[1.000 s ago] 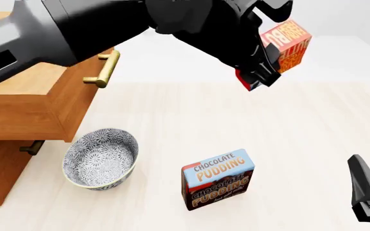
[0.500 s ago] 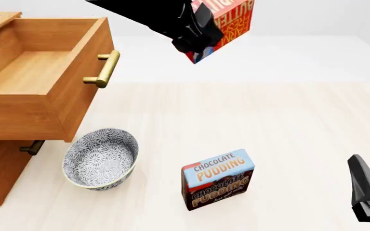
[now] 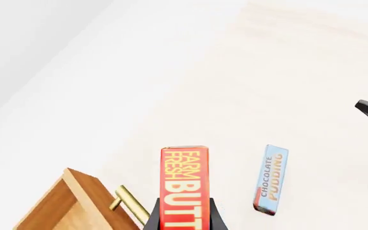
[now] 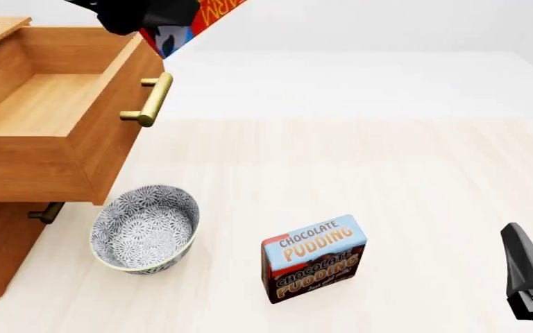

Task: Put the butter at the back in the top drawer of the cabinet and close it.

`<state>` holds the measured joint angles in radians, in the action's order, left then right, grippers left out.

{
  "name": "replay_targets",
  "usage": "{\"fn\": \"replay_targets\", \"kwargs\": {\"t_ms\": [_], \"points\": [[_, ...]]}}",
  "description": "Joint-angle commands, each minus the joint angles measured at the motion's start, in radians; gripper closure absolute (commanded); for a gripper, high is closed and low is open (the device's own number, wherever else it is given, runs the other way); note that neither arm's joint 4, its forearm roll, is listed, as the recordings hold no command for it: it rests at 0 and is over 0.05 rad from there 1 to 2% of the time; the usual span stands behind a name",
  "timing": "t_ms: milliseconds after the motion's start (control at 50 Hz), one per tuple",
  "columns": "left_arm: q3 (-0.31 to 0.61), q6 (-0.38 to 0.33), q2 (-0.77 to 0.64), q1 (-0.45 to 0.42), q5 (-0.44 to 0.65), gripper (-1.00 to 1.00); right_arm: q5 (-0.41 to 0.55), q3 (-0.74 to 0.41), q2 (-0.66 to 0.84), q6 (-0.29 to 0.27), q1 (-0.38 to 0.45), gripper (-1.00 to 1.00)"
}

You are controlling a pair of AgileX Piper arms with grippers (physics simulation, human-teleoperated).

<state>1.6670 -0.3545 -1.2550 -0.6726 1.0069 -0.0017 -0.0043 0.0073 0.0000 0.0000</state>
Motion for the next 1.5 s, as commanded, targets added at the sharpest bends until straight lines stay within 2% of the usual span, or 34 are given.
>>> {"fn": "replay_targets", "kwargs": {"t_ms": [20,280,560,660,1160,1500], "points": [[-0.013,-0.013,0.092,0.07,0.058,1.0,0.0,0.0,0.0,0.0,0.0,-1.0],[-0.005,-0.024,0.172,0.185,0.137,1.0,0.0,0.0,0.0,0.0,0.0,-1.0],[-0.047,-0.027,0.226,0.253,0.157,1.0,0.0,0.0,0.0,0.0,0.0,-1.0],[-0.028,-0.015,0.215,0.27,0.169,1.0,0.0,0.0,0.0,0.0,0.0,-1.0],[-0.086,0.046,0.162,0.376,0.138,1.0,0.0,0.0,0.0,0.0,0.0,-1.0],[-0.15,0.063,0.157,0.443,0.106,1.0,0.0,0.0,0.0,0.0,0.0,-1.0]]}}
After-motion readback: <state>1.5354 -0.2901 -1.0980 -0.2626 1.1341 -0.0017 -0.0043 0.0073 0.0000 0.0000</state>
